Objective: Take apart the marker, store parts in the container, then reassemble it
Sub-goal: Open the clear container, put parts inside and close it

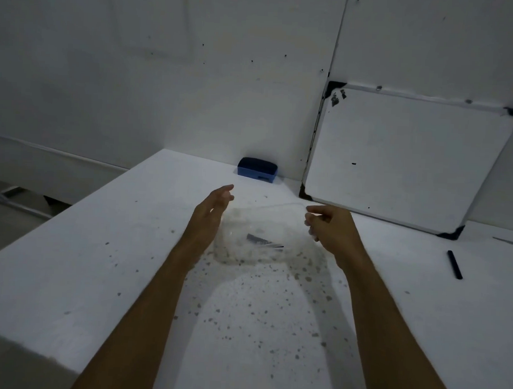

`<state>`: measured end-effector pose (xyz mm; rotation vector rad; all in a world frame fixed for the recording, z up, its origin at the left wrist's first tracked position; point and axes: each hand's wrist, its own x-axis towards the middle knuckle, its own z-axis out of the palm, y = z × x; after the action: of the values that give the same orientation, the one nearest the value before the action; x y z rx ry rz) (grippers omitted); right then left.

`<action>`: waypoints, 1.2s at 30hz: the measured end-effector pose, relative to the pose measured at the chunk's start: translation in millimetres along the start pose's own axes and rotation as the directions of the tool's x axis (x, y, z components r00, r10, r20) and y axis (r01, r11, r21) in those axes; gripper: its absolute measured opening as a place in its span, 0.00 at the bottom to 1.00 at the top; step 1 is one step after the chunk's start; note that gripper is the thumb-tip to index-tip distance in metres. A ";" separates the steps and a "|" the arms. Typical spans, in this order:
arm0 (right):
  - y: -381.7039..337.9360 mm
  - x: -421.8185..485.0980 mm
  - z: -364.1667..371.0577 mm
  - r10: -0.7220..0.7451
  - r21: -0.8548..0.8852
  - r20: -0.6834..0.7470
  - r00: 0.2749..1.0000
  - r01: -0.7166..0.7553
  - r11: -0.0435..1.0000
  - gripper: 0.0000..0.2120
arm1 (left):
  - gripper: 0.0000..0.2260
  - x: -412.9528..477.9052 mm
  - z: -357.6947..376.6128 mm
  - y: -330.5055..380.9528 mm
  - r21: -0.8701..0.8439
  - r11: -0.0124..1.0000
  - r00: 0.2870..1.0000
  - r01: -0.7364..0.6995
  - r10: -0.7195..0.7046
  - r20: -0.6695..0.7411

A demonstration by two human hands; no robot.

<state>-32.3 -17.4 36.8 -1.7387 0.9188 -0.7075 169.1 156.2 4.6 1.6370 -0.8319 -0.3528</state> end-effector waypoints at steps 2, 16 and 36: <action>5.6 2.9 0.2 0.011 -0.028 -0.037 0.999 -0.012 1.000 0.12 | 0.24 -2.1 -0.1 -0.2 0.033 0.999 0.998 0.017 -0.020 0.067; 17.0 -13.8 32.9 -0.110 -0.395 -0.287 0.951 -0.013 0.919 0.13 | 0.26 -14.3 8.3 -9.7 -0.059 0.972 0.967 0.225 -0.216 0.135; 30.9 -13.2 35.0 0.024 0.002 -0.021 1.000 -0.024 1.000 0.18 | 0.37 -16.0 14.2 -8.4 0.454 0.885 0.988 -0.098 0.034 0.149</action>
<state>-19.2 4.8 -4.3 -1.7188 0.9510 -0.7121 151.6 157.1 -10.3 2.0352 -1.1373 -0.2291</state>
